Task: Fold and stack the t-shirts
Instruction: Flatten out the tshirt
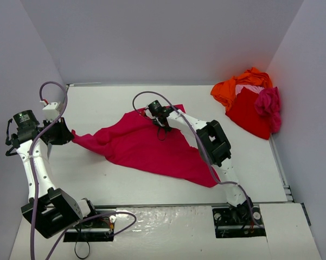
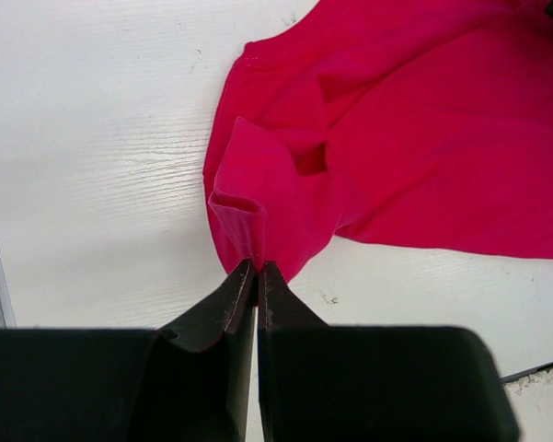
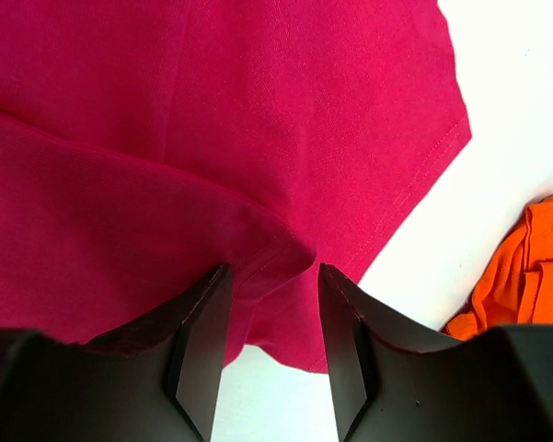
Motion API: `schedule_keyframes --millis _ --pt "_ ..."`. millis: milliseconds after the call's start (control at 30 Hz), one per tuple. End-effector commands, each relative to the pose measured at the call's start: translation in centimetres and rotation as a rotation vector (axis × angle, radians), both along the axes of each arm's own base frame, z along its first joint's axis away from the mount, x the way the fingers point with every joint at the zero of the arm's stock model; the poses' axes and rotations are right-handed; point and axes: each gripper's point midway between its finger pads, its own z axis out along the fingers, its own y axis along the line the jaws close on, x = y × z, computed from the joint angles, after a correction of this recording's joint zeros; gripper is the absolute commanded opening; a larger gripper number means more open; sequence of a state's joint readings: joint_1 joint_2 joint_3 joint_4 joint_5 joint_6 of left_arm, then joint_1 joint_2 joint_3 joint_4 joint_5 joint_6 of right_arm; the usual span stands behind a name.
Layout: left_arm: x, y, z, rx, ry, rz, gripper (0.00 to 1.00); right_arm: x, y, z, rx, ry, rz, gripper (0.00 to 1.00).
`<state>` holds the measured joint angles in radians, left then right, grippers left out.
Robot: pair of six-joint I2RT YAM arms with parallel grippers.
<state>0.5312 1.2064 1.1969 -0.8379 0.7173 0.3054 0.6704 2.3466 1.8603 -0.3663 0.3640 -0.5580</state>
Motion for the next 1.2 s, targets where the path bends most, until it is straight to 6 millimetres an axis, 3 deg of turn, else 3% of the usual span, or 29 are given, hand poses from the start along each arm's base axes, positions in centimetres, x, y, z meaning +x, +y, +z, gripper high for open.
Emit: schedule_keyframes --millis 0,100,333,500,567,767,867,1033,1167 --pt "0.7 0.4 1.3 0.038 -0.061 -0.006 0.0 1.4 0.4 4.2 0.08 -0.071 -0.004 0.4" --pt "0.7 0.4 1.3 0.038 -0.059 -0.005 0.0 1.5 0.5 3.5 0.092 -0.047 0.0 0.37" --pt "0.7 0.5 1.1 0.044 -0.053 -0.002 0.0 1.1 0.7 2.4 0.1 -0.007 0.018 0.2" --pt "0.7 0.6 1.1 0.047 -0.053 -0.001 0.0 1.1 0.8 2.4 0.103 -0.001 0.021 0.01" --pt "0.6 0.6 0.9 0.048 -0.05 0.0 0.0 1.0 0.8 2.3 0.103 0.0 0.021 0.0" --pt "0.5 0.7 0.4 0.054 -0.039 0.0 0.0 1.7 0.7 2.8 0.129 -0.013 0.001 0.32" --pt "0.5 0.8 0.1 0.059 -0.03 0.002 0.0 2.1 1.1 3.3 0.213 0.013 0.001 0.41" --pt "0.3 1.0 -0.2 0.067 -0.018 0.002 0.0 2.6 1.1 4.5 0.421 0.108 0.007 0.46" --pt "0.4 1.0 -0.3 0.063 -0.017 0.004 0.0 3.1 0.3 4.0 0.497 0.162 -0.009 0.48"
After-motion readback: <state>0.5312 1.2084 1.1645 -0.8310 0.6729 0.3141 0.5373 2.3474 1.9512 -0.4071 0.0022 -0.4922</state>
